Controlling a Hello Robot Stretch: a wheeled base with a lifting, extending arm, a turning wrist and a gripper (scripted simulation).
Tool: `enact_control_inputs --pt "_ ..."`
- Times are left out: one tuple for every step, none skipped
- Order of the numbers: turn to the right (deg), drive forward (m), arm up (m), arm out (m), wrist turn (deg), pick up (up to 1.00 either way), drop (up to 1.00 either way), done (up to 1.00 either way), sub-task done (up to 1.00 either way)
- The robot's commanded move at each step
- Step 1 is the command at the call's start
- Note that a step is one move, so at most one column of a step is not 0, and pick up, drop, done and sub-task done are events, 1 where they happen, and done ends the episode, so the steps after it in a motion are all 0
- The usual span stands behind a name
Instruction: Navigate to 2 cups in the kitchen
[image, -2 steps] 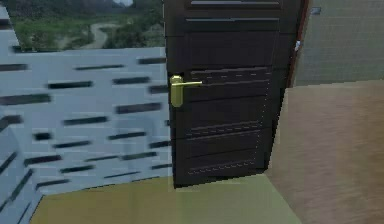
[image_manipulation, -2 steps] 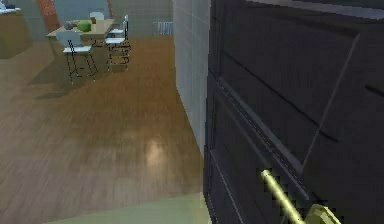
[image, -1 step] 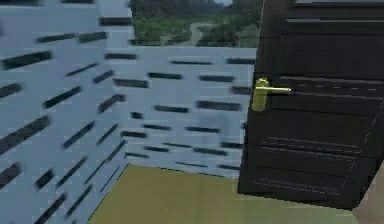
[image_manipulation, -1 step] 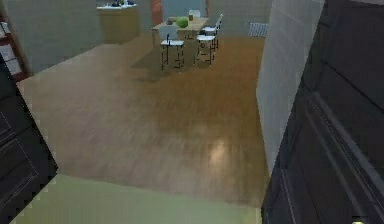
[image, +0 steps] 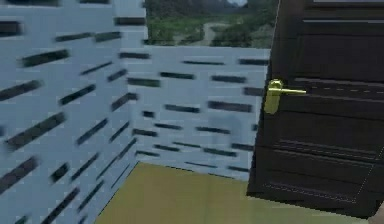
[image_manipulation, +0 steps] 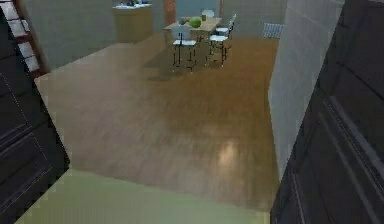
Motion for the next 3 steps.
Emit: enact_control_inputs --pt "0.0 0.1 0.0 0.0 0.0 0.0 0.0 0.0 0.0" --pt "45.0 0.0 0.0 0.0 0.0 0.0 0.0 0.0 0.0" --pt "45.0 0.0 0.0 0.0 0.0 0.0 0.0 0.0 0.0"
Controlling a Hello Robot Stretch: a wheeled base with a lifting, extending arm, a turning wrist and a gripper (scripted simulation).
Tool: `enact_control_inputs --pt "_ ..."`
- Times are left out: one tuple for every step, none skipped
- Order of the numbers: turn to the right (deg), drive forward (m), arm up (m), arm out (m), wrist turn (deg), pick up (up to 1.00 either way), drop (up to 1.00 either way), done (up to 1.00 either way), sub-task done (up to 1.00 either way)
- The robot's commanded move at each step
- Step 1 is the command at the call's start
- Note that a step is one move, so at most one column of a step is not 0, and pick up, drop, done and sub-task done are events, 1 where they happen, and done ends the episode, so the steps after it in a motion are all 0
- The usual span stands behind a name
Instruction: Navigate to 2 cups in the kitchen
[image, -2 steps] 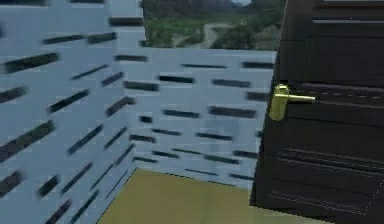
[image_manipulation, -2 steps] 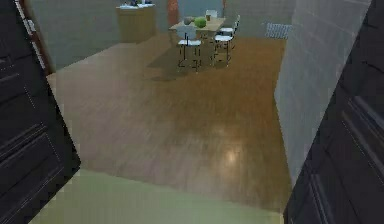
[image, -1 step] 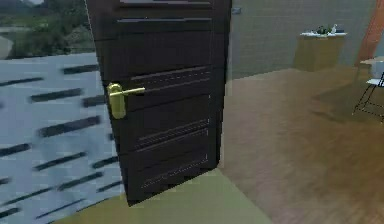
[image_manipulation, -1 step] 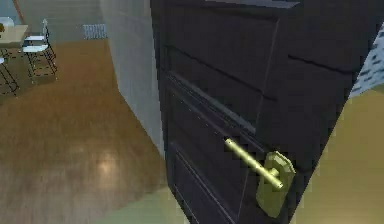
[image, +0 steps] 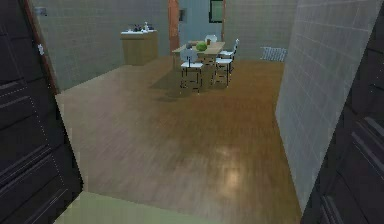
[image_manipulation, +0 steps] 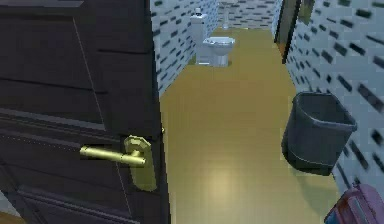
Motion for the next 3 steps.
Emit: enact_control_inputs --pt "12.0 0.0 0.0 0.0 0.0 0.0 0.0 0.0 0.0" --pt "0.0 1.0 0.0 0.0 0.0 0.0 0.0 0.0 0.0" --pt "3.0 0.0 0.0 0.0 0.0 0.0 0.0 0.0 0.0"
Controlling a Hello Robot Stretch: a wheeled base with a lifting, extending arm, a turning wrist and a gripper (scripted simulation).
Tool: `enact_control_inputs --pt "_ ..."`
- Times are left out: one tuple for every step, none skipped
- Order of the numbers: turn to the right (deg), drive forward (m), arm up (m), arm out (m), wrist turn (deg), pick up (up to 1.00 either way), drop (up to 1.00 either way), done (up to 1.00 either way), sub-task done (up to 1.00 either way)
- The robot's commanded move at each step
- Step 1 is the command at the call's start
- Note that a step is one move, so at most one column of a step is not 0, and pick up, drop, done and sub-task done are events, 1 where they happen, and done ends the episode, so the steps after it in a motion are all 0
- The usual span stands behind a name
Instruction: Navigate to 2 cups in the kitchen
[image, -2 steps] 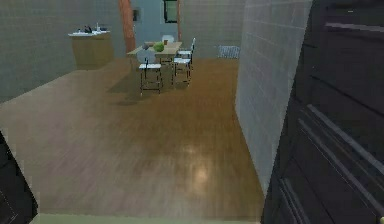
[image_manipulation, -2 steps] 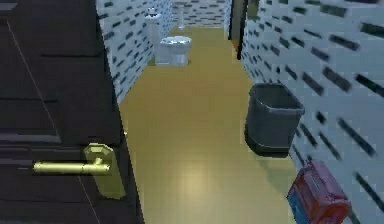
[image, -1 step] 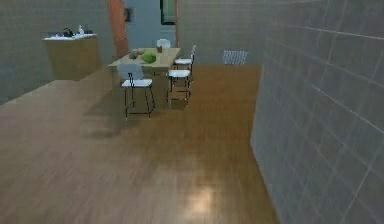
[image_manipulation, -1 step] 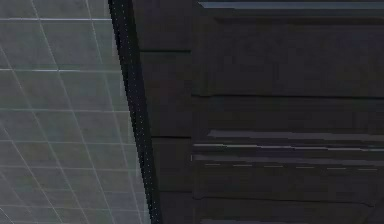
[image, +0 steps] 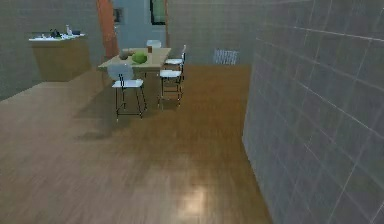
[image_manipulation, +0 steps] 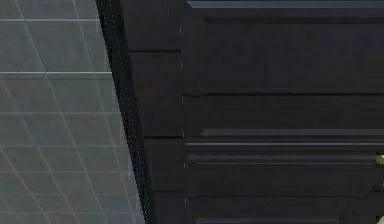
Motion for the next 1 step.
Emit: enact_control_inputs --pt "-45.0 0.0 0.0 0.0 0.0 0.0 0.0 0.0 0.0"
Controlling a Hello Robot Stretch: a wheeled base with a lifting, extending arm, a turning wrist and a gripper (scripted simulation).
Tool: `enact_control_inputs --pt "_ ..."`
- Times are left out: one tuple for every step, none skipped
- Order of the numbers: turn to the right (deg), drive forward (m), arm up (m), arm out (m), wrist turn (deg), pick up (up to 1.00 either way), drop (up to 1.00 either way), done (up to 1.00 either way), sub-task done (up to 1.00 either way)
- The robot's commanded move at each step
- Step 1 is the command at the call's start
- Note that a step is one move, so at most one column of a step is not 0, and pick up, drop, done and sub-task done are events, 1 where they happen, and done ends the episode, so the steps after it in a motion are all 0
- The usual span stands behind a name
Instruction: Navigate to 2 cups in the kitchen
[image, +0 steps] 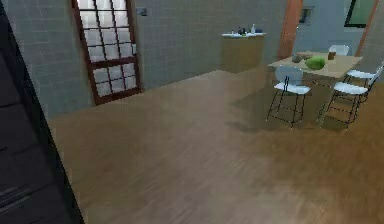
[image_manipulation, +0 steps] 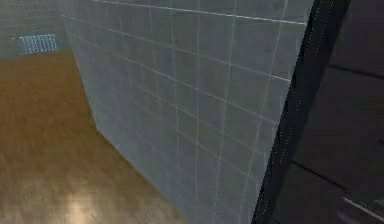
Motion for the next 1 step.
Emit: enact_control_inputs --pt "-42.0 0.0 0.0 0.0 0.0 0.0 0.0 0.0 0.0"
